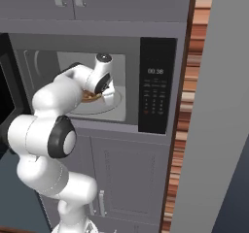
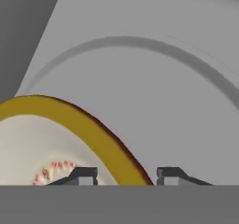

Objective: The microwave is finished heating the chicken drumstick and potato. Take the bowl containing the food and place it on the dining counter.

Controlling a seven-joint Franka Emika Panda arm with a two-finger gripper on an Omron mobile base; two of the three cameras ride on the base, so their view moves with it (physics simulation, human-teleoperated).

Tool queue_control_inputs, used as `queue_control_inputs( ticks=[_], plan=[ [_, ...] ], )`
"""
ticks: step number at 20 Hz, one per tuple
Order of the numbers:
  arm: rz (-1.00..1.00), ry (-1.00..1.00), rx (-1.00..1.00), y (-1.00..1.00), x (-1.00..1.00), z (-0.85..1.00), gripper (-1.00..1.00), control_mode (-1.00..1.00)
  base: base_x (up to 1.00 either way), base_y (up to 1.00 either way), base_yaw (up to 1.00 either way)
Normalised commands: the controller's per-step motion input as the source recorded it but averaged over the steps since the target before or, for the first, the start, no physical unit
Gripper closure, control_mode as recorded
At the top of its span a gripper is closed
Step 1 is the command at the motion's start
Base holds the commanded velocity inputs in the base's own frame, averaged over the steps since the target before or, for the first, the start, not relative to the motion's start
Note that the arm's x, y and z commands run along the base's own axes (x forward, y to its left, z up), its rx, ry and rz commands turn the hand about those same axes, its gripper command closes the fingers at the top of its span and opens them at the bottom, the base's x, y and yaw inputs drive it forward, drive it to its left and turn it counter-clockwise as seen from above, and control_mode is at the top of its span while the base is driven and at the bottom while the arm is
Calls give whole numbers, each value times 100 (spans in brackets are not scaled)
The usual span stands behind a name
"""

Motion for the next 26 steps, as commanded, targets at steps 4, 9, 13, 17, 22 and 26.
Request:
queue_control_inputs(
  ticks=[4, 9, 13, 17, 22, 26],
  plan=[
    [0, -6, 0, -1, -50, 0, 100, -100, 0, 0, 0],
    [0, -11, 0, -6, -81, 0, 100, -100, 0, 0, 0],
    [0, -16, 2, -9, -98, 0, 100, -100, 0, 0, 0],
    [0, -22, 6, -14, -100, 16, 100, -100, 0, 0, 0],
    [0, -10, 4, -13, -100, 63, 100, -100, 0, 0, 0],
    [0, -4, 3, -14, -100, 86, 100, -100, 0, 0, 0]
  ],
)
